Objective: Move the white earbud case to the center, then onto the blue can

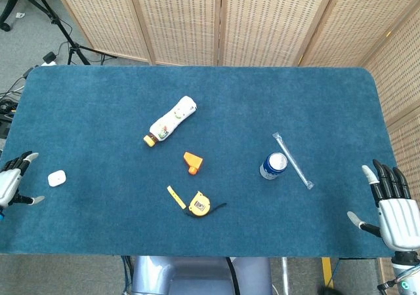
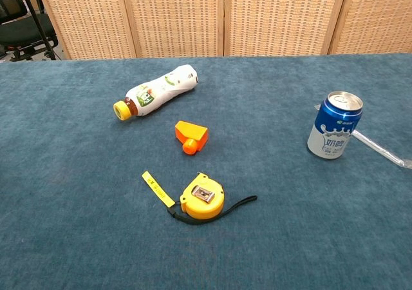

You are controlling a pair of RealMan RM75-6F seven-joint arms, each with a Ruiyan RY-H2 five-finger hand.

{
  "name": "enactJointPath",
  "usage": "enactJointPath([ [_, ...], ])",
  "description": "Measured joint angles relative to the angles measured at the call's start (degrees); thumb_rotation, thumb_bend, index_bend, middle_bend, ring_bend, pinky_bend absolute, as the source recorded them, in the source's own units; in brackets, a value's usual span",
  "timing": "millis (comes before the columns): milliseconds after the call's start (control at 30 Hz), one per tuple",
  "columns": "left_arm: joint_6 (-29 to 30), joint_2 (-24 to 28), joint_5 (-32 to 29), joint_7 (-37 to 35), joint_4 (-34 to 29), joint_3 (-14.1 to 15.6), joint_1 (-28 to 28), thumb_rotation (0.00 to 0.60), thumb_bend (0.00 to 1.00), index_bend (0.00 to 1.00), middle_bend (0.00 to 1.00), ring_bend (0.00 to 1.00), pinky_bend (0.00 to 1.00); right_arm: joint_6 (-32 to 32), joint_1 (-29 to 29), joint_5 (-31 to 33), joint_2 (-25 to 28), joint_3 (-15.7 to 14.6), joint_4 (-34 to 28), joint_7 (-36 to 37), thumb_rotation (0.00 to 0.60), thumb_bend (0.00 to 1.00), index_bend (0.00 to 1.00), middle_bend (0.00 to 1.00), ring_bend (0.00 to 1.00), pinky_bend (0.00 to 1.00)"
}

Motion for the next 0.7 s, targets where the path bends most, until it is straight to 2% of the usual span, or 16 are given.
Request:
enactJointPath([
  [333, -6.05, -1.36, -3.77, 3.26, 0.89, -1.19, -2.47, 0.6, 0.13, 0.34, 0.0, 0.0, 0.0, -0.04, -0.02, 0.4, 0.66, 0.13, -0.03, 1.61, 0.6, 0.0, 0.0, 0.0, 0.0, 0.0],
  [433, -8.6, -1.36, -6.09, 6.31, 0.46, -1.63, -3.48, 0.6, 0.16, 0.35, 0.0, 0.0, 0.0, -0.06, 0.01, 0.36, 0.71, 0.11, -0.06, 1.78, 0.6, 0.0, 0.0, 0.0, 0.0, 0.0],
  [700, -13.27, -2.1, -12.43, 11.88, 0.58, -3.31, -5.56, 0.6, 0.17, 0.35, 0.0, 0.0, 0.0, -0.39, 0.13, 0.53, 0.82, 0.08, -0.06, 2.11, 0.6, 0.0, 0.0, 0.0, 0.0, 0.0],
])
